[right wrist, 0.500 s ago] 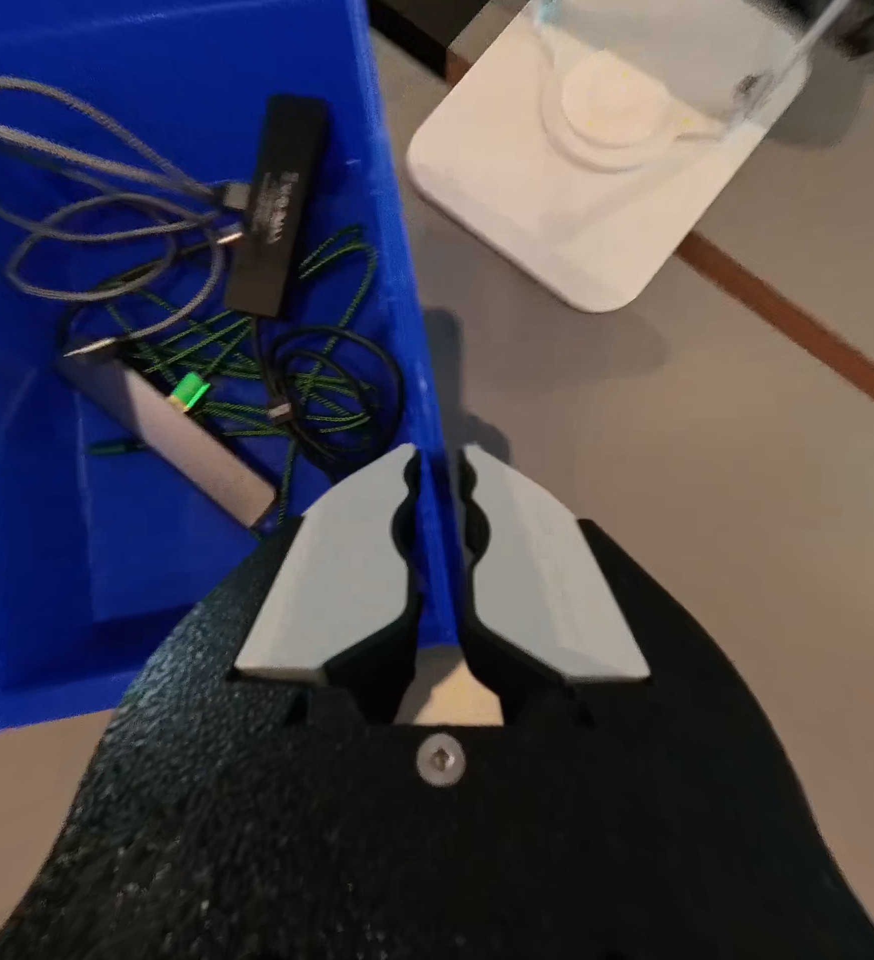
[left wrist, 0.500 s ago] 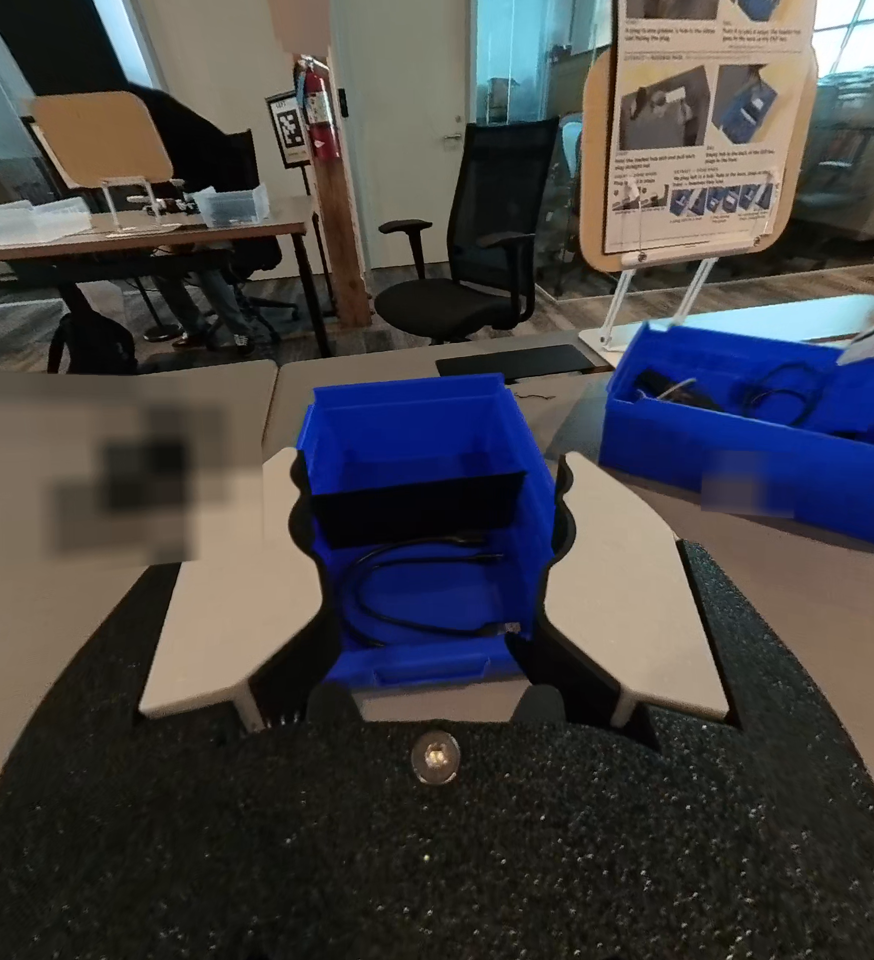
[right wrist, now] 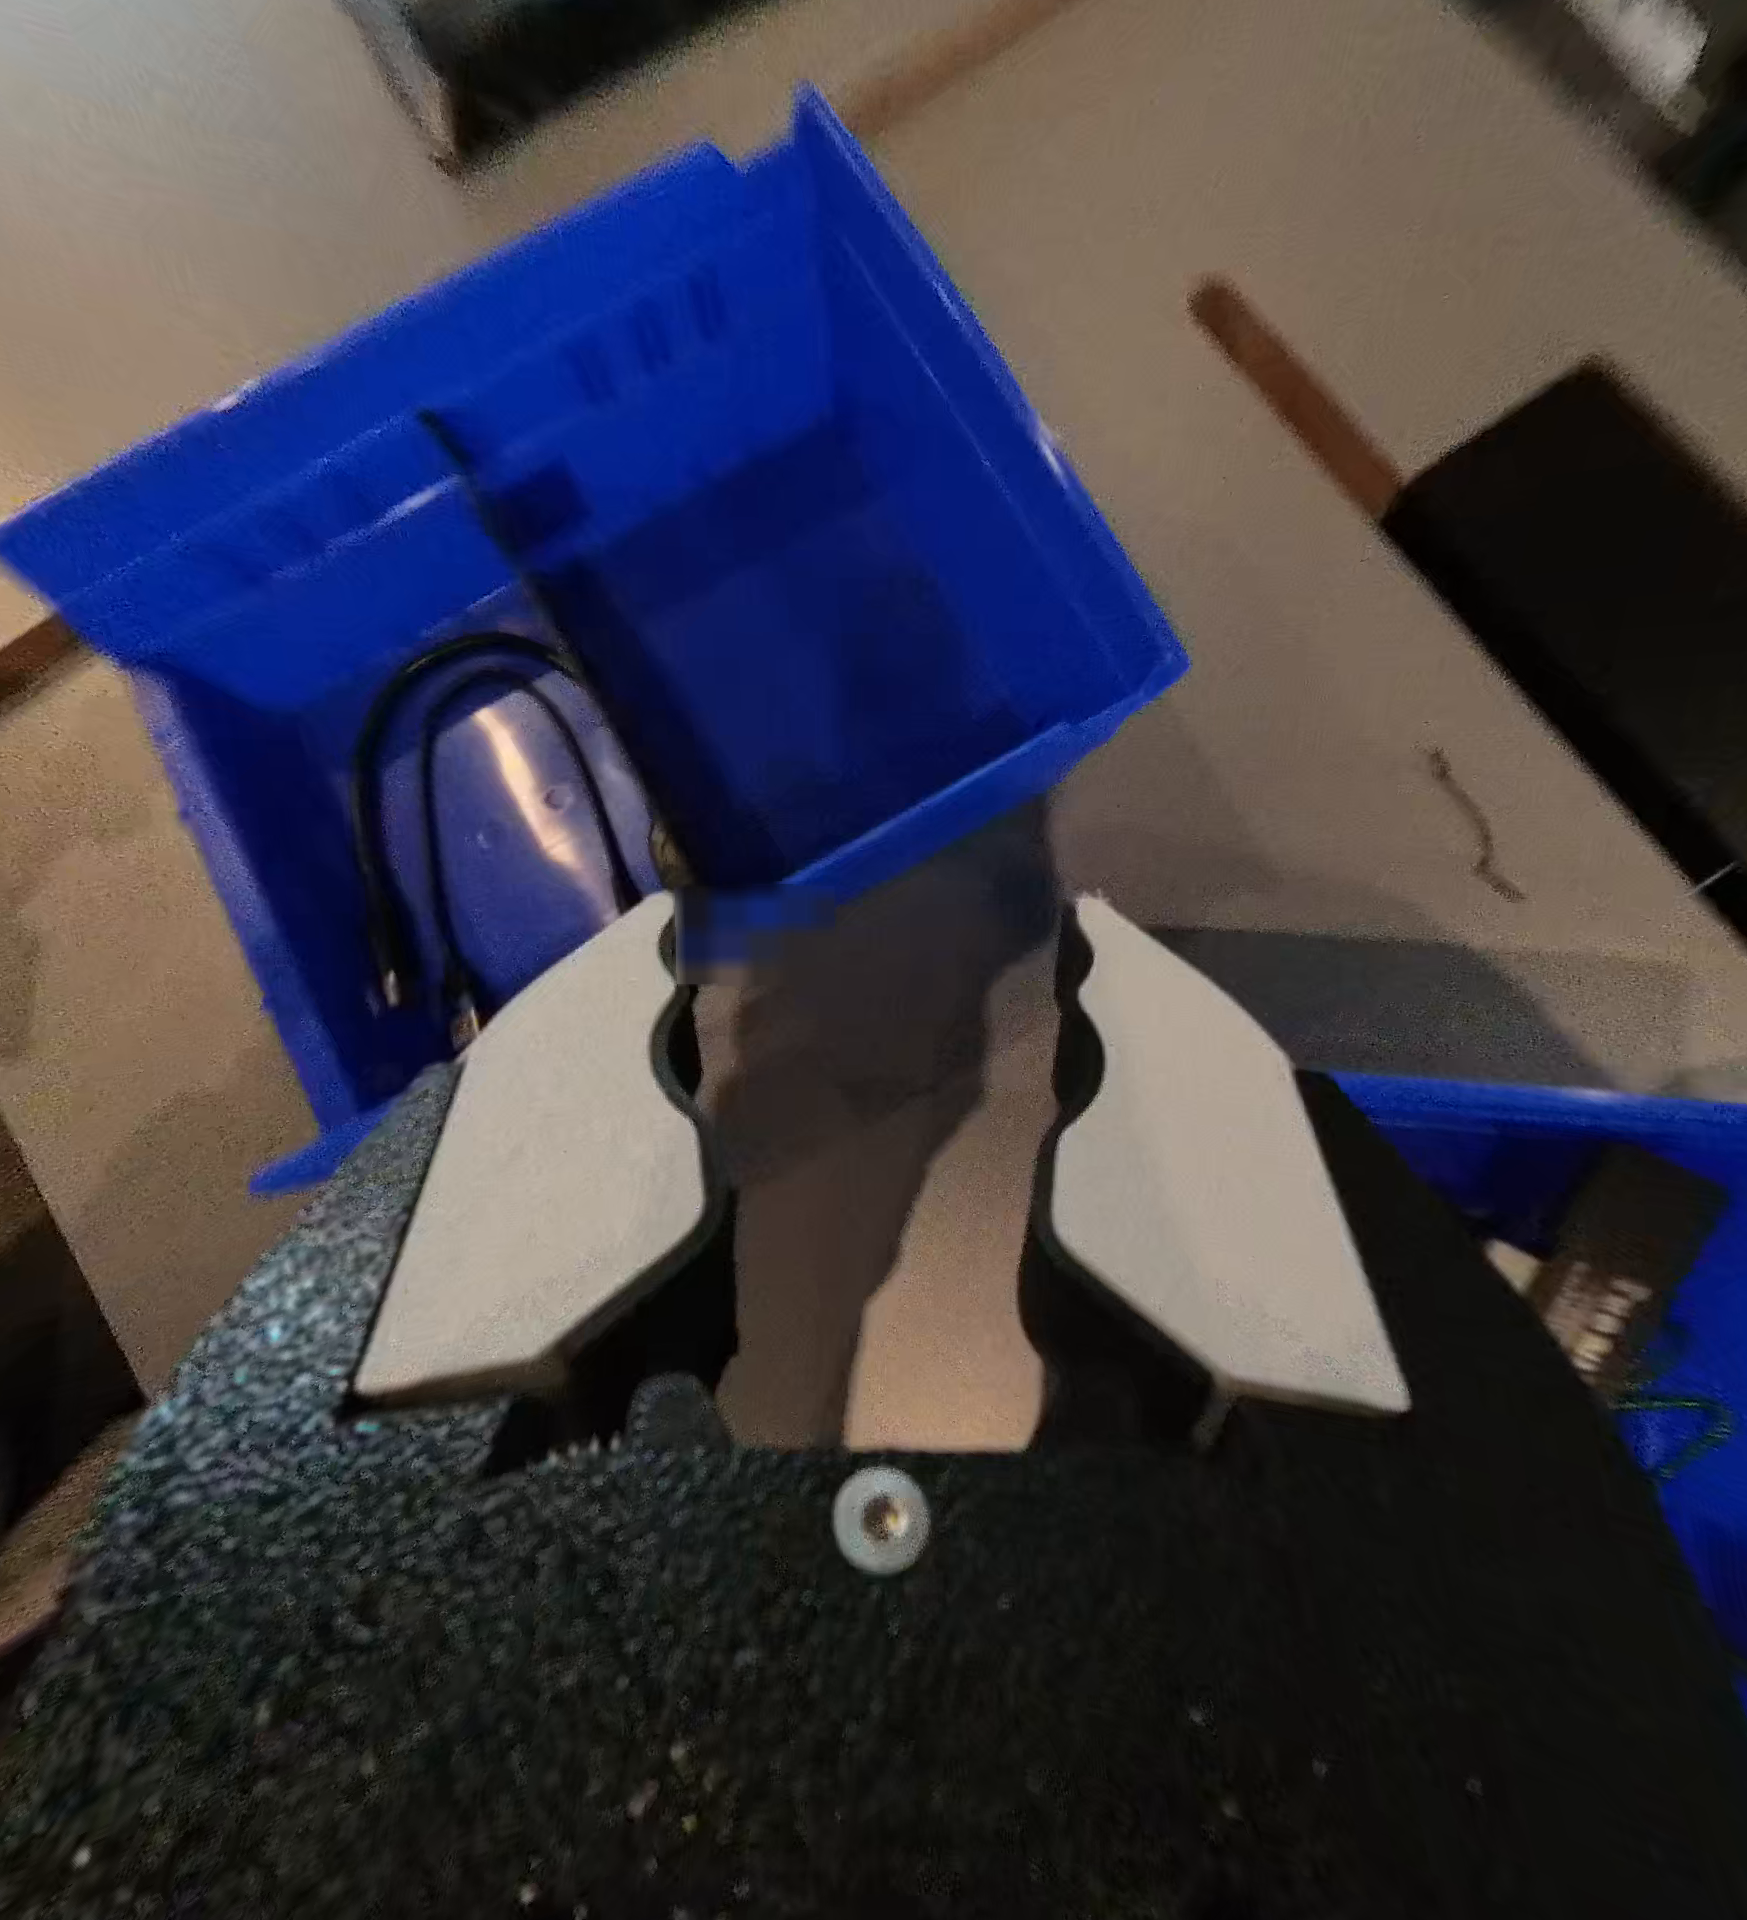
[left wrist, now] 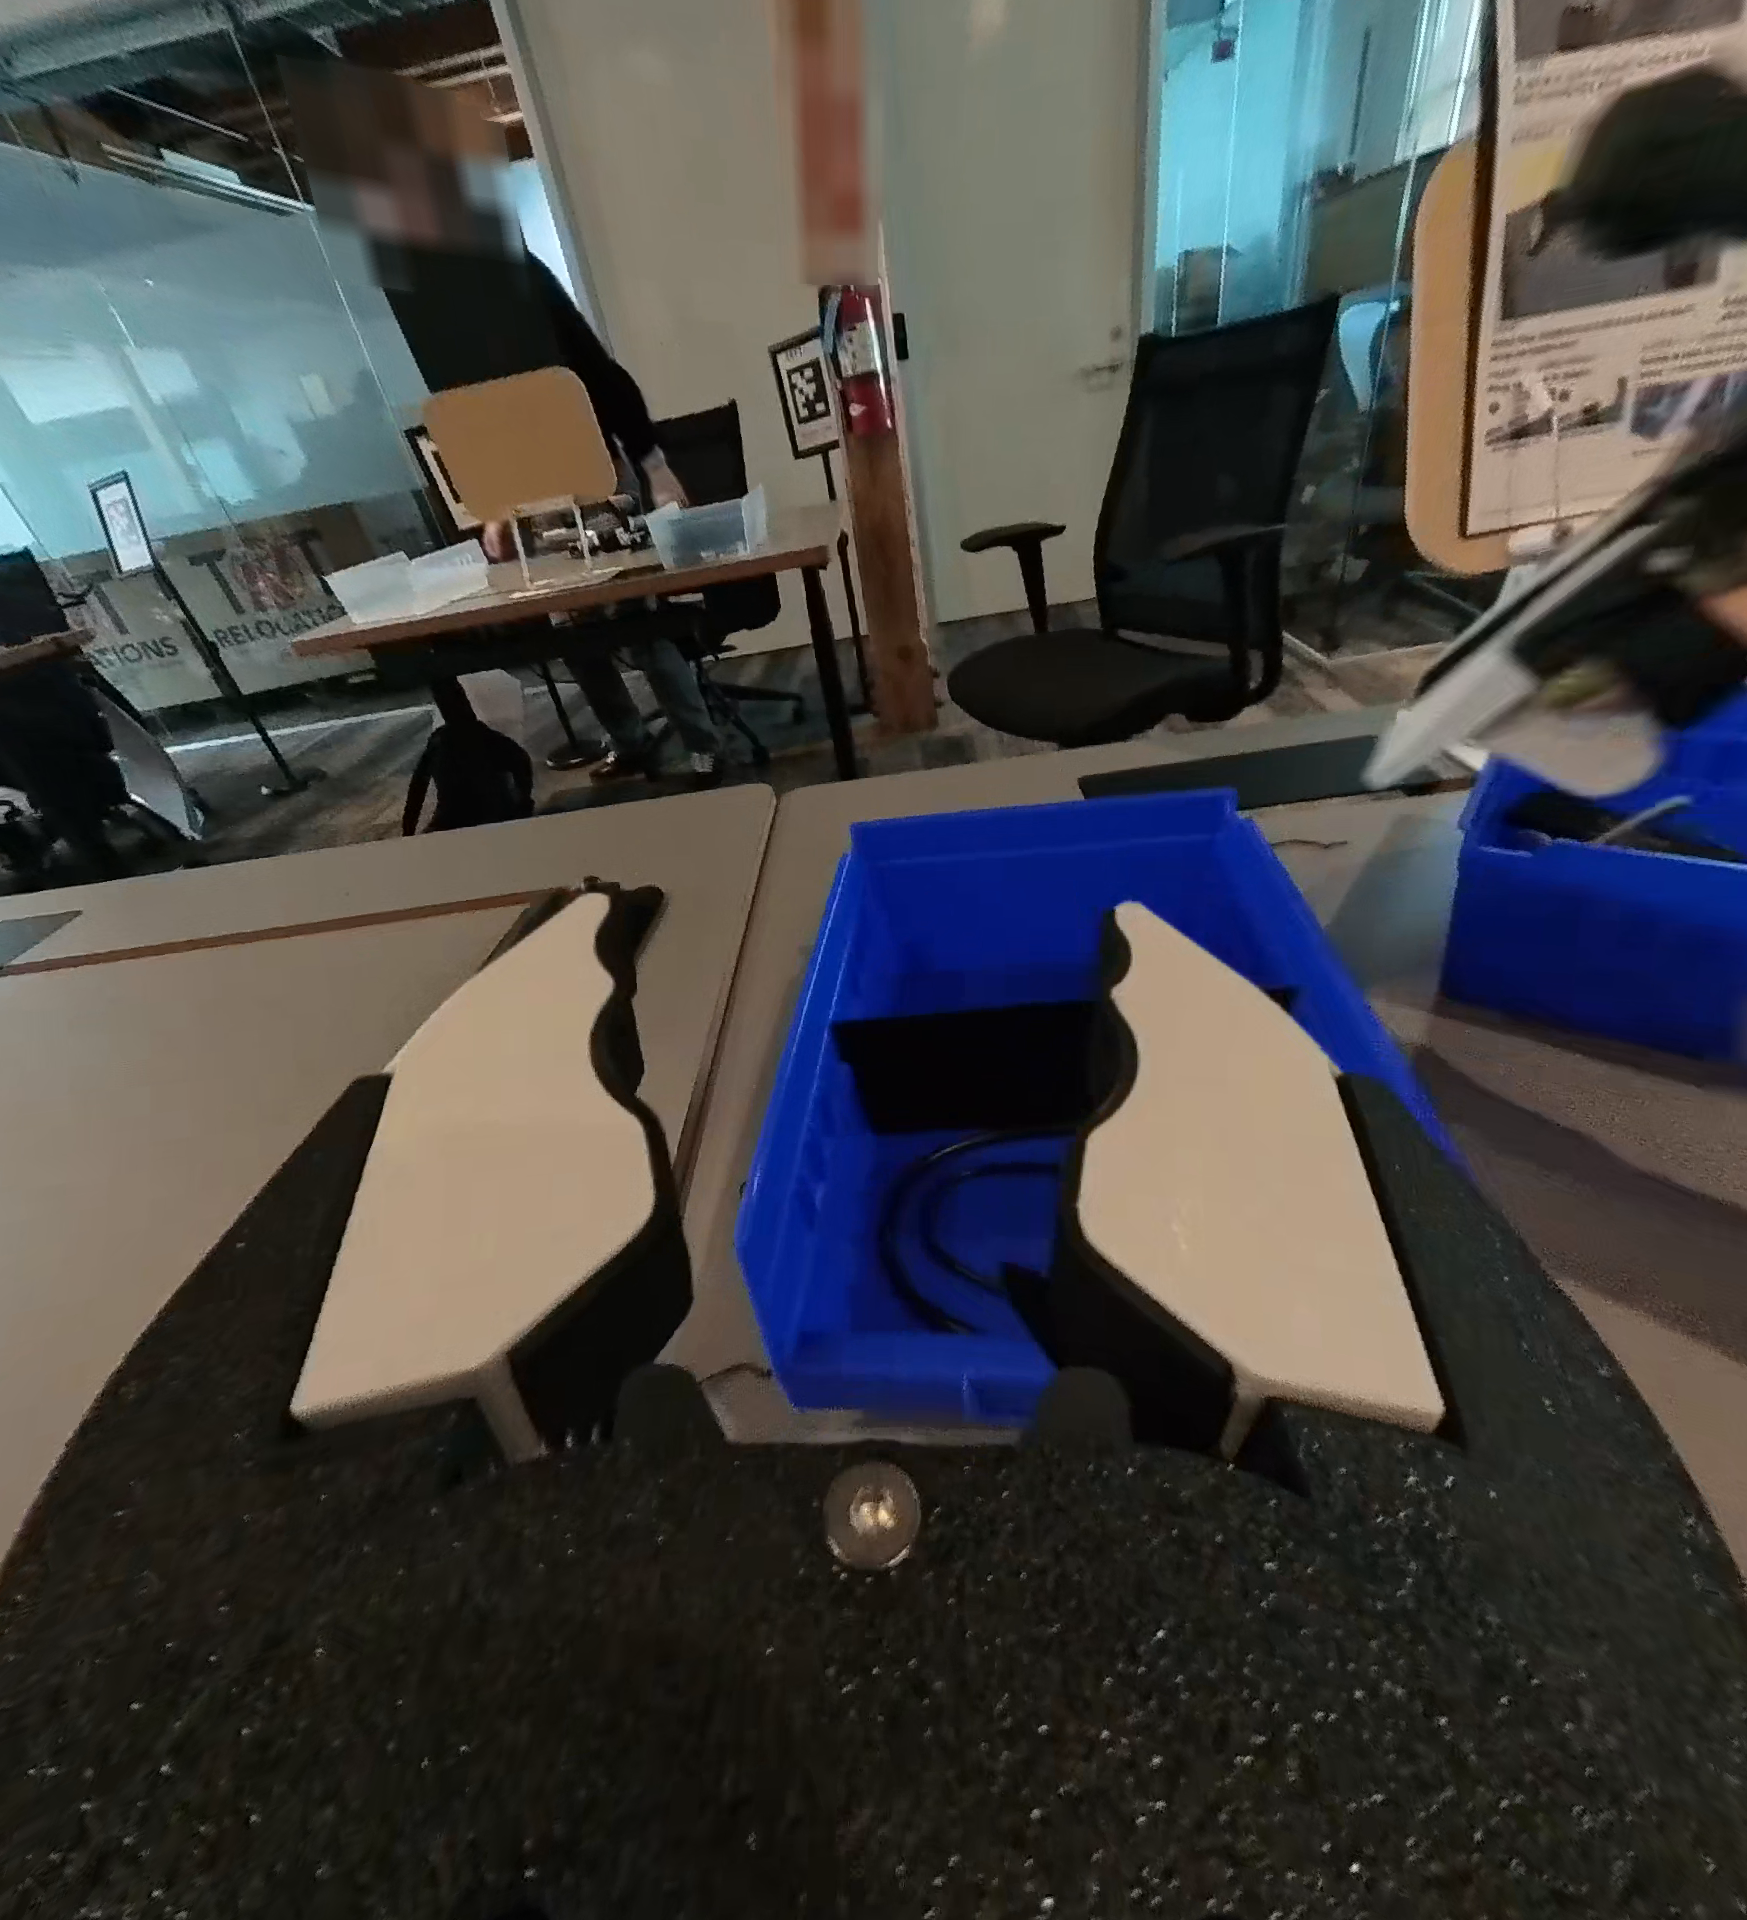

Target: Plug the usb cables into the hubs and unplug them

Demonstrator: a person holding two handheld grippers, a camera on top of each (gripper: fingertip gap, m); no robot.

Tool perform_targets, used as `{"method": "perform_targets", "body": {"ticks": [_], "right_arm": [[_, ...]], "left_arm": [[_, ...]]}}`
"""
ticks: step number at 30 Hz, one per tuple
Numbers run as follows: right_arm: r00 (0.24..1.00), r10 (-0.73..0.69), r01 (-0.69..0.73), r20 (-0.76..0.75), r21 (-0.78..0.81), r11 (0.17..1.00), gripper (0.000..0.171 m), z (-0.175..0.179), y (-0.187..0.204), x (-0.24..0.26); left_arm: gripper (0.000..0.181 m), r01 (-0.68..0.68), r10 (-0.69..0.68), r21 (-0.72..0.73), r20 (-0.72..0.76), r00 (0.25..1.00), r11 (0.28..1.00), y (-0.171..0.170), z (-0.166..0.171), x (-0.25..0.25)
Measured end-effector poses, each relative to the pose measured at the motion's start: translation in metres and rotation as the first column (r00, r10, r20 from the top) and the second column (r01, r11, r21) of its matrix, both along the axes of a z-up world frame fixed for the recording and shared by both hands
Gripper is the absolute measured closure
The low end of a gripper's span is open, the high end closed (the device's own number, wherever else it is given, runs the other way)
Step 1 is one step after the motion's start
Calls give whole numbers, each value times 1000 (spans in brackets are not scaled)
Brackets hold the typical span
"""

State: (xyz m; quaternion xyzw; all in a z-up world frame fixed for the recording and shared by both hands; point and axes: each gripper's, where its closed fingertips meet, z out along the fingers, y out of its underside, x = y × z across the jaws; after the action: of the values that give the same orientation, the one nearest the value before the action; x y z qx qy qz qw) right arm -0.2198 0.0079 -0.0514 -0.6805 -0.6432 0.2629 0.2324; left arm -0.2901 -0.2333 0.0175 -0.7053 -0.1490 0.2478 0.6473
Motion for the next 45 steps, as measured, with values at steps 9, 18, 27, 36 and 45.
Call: {"method": "perform_targets", "body": {"ticks": [9, 18, 27, 36, 45], "right_arm": [[885, -269, 332, 380, -109, 937, 97, -88, 24, -46], [855, -175, 267, 489, -124, 956, 160, -96, 15, -64], [841, 8, 52, 542, -94, 994, 135, -102, 15, -85], [874, 57, 53, 483, -213, 976, 166, -77, -1, -91], [875, 82, 19, 477, -202, 979, 167, -25, 9, -62]], "left_arm": [[93, 32, -31, -47, 22, 999, 998, 16, -15, -6], [94, 26, -24, -82, 17, 1000, 996, 15, -20, -8], [96, -1, 2, -8, 67, 998, 1000, -11, -17, -20], [97, -17, 20, -37, 81, 996, 999, -14, -22, -24], [98, 37, -35, -21, 50, 998, 999, -7, -8, -4]]}}
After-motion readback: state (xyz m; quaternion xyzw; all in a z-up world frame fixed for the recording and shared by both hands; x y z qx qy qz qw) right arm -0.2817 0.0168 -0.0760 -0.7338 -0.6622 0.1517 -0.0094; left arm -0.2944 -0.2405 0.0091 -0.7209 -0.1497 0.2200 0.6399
